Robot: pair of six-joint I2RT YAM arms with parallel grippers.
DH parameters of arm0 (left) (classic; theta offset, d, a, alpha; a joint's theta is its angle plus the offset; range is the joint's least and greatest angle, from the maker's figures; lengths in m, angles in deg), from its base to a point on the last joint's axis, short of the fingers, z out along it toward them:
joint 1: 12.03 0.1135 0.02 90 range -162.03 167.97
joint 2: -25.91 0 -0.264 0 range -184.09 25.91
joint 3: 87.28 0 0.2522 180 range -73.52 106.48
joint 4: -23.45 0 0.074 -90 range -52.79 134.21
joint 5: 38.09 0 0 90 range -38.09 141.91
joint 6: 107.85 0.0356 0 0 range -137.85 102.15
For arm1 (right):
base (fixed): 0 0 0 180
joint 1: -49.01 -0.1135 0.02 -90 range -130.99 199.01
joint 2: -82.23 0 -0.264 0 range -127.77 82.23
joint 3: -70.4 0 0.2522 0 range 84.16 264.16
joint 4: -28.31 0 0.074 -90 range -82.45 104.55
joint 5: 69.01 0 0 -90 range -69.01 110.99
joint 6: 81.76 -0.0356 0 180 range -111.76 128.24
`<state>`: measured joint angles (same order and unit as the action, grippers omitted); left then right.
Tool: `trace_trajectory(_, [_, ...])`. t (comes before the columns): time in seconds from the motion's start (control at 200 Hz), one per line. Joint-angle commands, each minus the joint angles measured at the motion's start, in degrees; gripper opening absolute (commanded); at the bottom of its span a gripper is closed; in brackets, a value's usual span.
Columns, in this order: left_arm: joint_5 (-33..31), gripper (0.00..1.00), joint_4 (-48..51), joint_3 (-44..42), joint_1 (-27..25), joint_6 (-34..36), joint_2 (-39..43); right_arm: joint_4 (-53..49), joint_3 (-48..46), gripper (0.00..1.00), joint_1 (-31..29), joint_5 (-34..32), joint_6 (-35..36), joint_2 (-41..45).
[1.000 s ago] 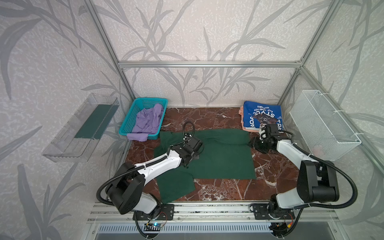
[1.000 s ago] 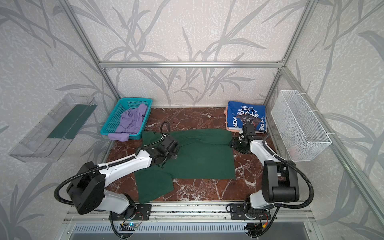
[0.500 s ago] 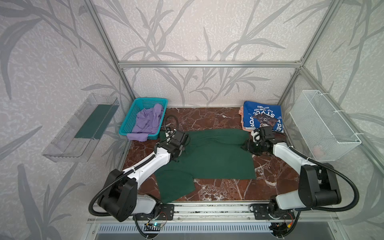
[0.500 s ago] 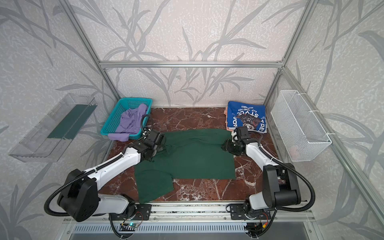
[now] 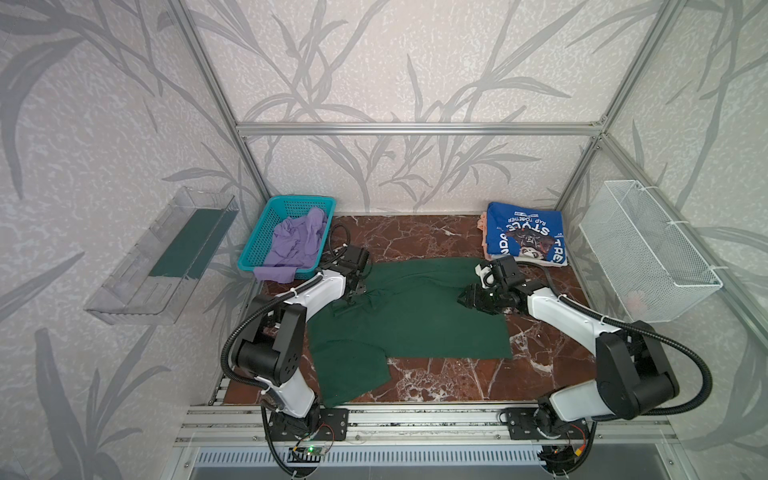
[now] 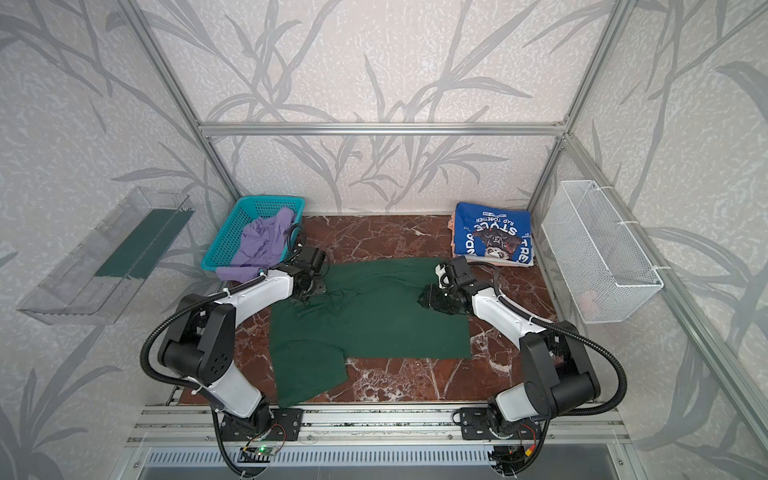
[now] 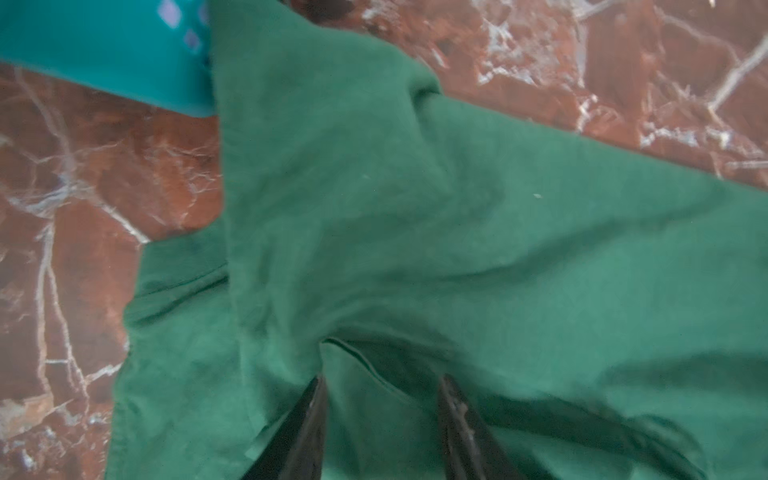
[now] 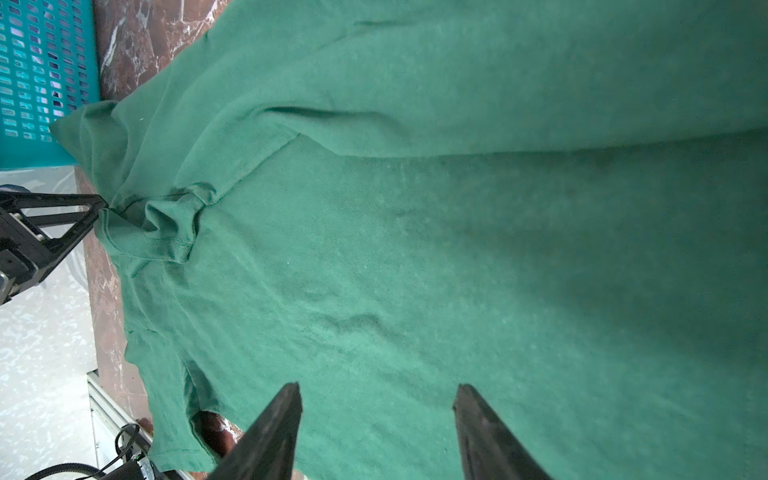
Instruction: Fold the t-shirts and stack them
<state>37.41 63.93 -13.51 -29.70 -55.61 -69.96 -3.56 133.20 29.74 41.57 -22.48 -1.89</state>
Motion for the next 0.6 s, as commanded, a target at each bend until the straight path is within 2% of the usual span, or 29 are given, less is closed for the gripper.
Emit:
trace_trajectory(0.0, [3.56, 0.30, 1.03, -0.39, 0.09, -0.01, 1.25, -0.64, -0.51, 0.60, -0.24, -1.56, -0.77, 0.22])
trace_trajectory(0.15, [3.79, 0.12, 1.27, -1.84, 0.05, -0.61, 2.62, -0.66, -0.61, 0.60, -0.24, -1.86, -0.99, -0.07])
trace_trajectory(0.385, [3.88, 0.06, 2.43, -2.08, 0.02, -0.56, 3.55, -1.22, 0.01, 0.59, -0.24, -2.16, -0.92, -1.31])
trace_trajectory(0.595, [4.27, 0.00, 2.71, -5.43, -0.41, -1.97, 9.10, -1.22, -0.34, 0.59, -0.24, -2.65, -0.74, -0.70])
